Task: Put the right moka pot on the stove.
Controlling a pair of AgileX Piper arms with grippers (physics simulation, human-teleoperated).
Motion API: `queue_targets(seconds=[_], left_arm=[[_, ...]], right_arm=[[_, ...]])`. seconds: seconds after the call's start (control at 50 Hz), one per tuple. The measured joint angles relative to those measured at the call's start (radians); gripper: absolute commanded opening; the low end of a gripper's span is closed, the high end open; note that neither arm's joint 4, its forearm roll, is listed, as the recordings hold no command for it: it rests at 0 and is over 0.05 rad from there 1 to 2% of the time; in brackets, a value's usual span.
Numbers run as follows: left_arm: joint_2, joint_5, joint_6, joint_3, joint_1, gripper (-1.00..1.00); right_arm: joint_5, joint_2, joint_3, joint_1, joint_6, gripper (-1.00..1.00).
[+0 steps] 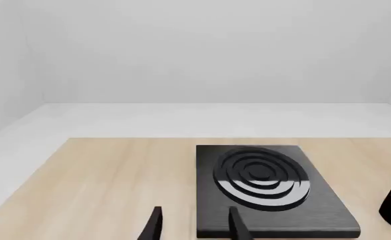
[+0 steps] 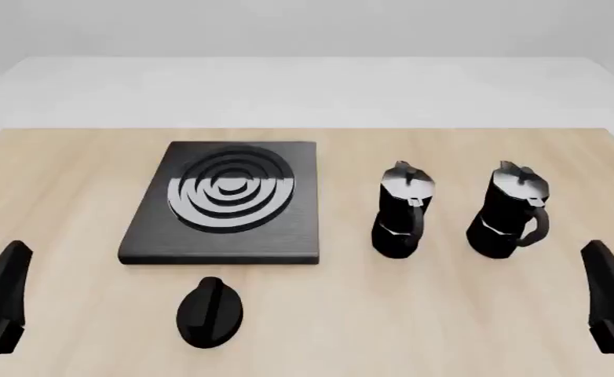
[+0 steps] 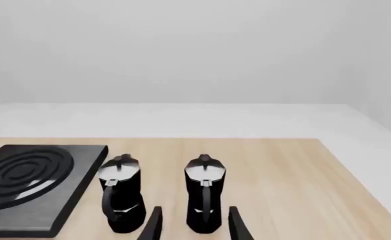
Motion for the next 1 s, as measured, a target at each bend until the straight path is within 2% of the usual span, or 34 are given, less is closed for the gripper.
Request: queue_targets(seconds=[0.28, 0.62, 0.8, 1.0], left_arm=[[0.0, 0.0, 0.0, 0.0, 0.0, 1.0], [0.0, 0.0, 0.0, 0.0, 0.0, 1.0], [0.0, 0.0, 0.0, 0.0, 0.0, 1.0], [0.0, 0.0, 0.0, 0.0, 0.0, 1.0]], right_arm=[[-0.034, 0.074, -0.024, 0.015, -0.028, 1.0], [-0.149, 0.327, -0.084, 0.019, -0.046, 1.0], [-0.253, 0.483, -0.096, 0.019, -0.04, 1.0], [-0.461, 0.719, -0.07, -0.001, -0.03, 1.0]])
